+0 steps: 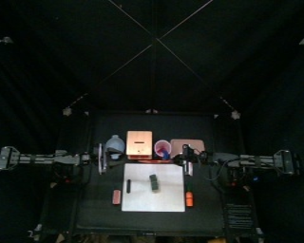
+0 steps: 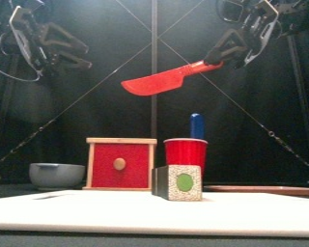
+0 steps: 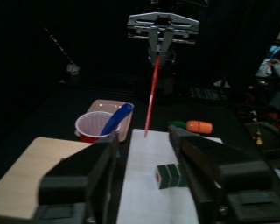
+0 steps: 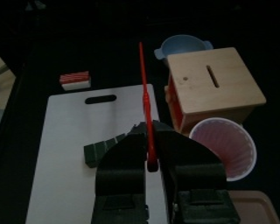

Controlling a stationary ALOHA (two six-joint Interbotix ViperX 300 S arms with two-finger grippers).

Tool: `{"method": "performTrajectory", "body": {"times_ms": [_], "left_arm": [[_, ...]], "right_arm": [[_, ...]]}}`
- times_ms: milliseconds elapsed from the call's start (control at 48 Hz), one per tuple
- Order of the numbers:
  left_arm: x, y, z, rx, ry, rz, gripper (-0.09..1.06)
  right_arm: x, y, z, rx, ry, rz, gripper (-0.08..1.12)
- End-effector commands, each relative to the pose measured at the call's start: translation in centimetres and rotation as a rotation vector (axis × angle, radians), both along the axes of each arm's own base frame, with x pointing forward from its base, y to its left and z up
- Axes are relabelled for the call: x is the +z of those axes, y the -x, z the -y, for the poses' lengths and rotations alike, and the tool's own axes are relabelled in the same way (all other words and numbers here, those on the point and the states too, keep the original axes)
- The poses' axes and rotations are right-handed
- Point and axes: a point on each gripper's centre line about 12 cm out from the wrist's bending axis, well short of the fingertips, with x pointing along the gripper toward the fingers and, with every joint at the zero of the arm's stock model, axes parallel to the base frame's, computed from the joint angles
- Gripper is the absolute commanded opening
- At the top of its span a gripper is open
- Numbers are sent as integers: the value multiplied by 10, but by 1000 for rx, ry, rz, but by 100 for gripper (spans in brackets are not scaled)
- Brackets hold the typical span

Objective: Place sushi on board then cut the sushi with the knife then place the pieces on the plate
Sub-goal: Grasp knife edge with left hand

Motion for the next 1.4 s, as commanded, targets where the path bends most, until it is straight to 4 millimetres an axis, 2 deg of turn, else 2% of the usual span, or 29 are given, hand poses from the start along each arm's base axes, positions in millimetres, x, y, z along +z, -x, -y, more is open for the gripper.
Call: {"method": "performTrajectory", "body": {"times_ms": [21, 292, 750, 1208, 1396], "left_arm": [[10, -10, 6, -23, 18, 19, 101], [-6, -34, 8, -35, 20, -71, 103], [-22, -62, 4, -35, -14, -158, 103], [-23, -91, -8, -25, -63, -188, 103], [-29, -104, -8, -29, -52, -270, 103]], "right_arm": [[7, -5, -1, 3, 17, 46, 35], [4, -16, -5, 19, 20, 38, 35], [5, -20, -11, 36, 23, 61, 35], [5, -21, -19, 58, 18, 72, 35], [4, -21, -19, 58, 16, 70, 35]]}}
